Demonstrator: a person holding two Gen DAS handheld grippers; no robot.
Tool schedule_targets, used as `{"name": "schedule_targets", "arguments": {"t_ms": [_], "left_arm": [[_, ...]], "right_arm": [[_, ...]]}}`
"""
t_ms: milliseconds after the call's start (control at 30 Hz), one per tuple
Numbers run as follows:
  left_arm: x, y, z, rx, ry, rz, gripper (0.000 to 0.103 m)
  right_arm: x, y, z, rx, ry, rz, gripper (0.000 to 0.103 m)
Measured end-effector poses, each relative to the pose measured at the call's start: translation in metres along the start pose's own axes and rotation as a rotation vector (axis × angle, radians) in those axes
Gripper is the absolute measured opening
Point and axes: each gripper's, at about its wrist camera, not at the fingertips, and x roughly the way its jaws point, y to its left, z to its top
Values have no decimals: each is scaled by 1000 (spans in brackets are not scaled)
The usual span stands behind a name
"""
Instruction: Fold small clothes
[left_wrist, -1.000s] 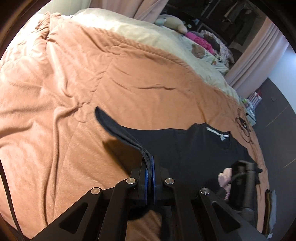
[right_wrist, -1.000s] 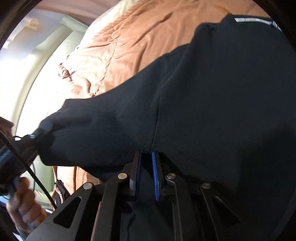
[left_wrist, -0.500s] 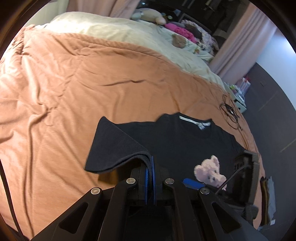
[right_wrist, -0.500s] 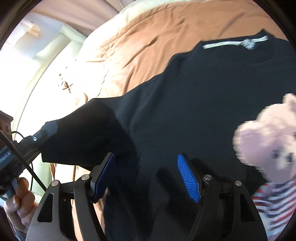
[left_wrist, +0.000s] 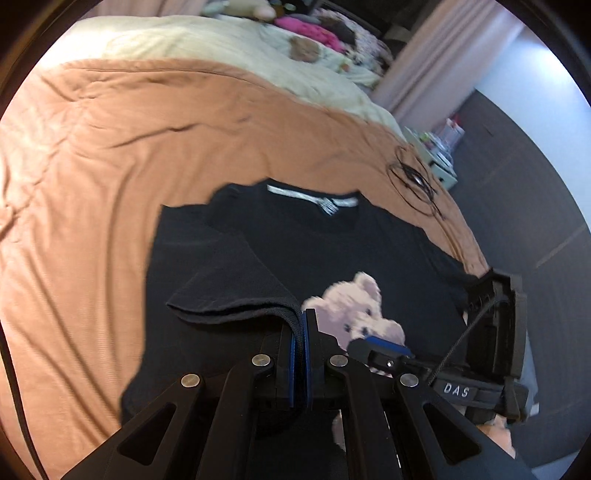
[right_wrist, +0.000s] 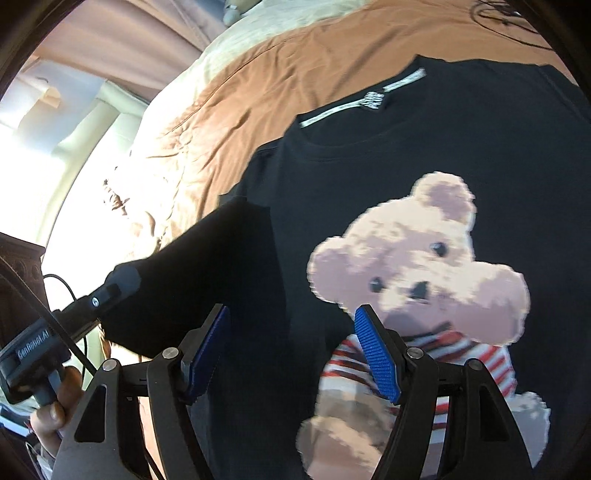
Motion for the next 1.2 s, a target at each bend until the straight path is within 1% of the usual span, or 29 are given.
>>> {"name": "schedule_targets", "arguments": {"t_ms": [33,67,100,133,167,200,233,267,300,400,433,467,533,700,833,900,967,1000,1033,1100,1167,1200], "left_arm": [[5,-3,-2,1,26,4,9],[8,-2,-3,-6,47,5,18],[9,0,-4,-17,60,0,25],[5,6,-6,-35,56,-3,39],[0,9,-7,-43,42,5,49],[-6,14,-8,-50,26,22,52],[-13,21,-8,-60,10,45,52],[-20,30,-9,-74,4,69,52],[-26,39,-11,-90,5,99,52],[-40,63,-19,-103,2,184,52],[-43,72,-23,-112,4,201,52],[-44,78,-27,-120,10,207,52],[-42,90,-34,-135,27,216,52],[-28,105,-56,-140,75,221,52],[-18,112,-73,-129,110,230,51],[-15,115,-79,-123,130,246,46],[-11,119,-85,-122,149,263,36],[-9,122,-88,-127,154,273,33],[-7,124,-90,-132,155,282,26],[-8,129,-92,-153,140,275,24],[-9,132,-92,-169,129,269,23],[-10,133,-91,-172,126,269,23]], "right_arm": [[0,-2,1,5,0,2,68],[5,-4,3,10,2,3,68],[1,-10,2,12,4,4,68],[9,-10,3,9,7,1,68],[-2,-8,6,4,11,0,69],[2,-5,9,-5,14,-4,69],[-4,-1,12,-17,16,-9,69],[-11,7,21,-34,21,-15,69],[-25,8,17,-47,25,-18,69],[-35,17,16,-88,55,-25,69],[-46,19,12,-103,60,-30,69],[-42,28,13,-137,63,-45,69],[-49,38,11,-212,66,-83,69],[-21,69,1,-397,126,-218,71],[0,89,-7,-522,167,-297,74],[12,96,-10,-564,181,-344,74],[28,102,-11,-587,195,-384,74],[36,105,-11,-602,198,-405,74],[40,108,-11,-620,193,-419,74],[51,117,-9,-658,176,-438,74],[60,123,-1,-671,151,-463,74],[58,121,0,-668,140,-474,74]]}}
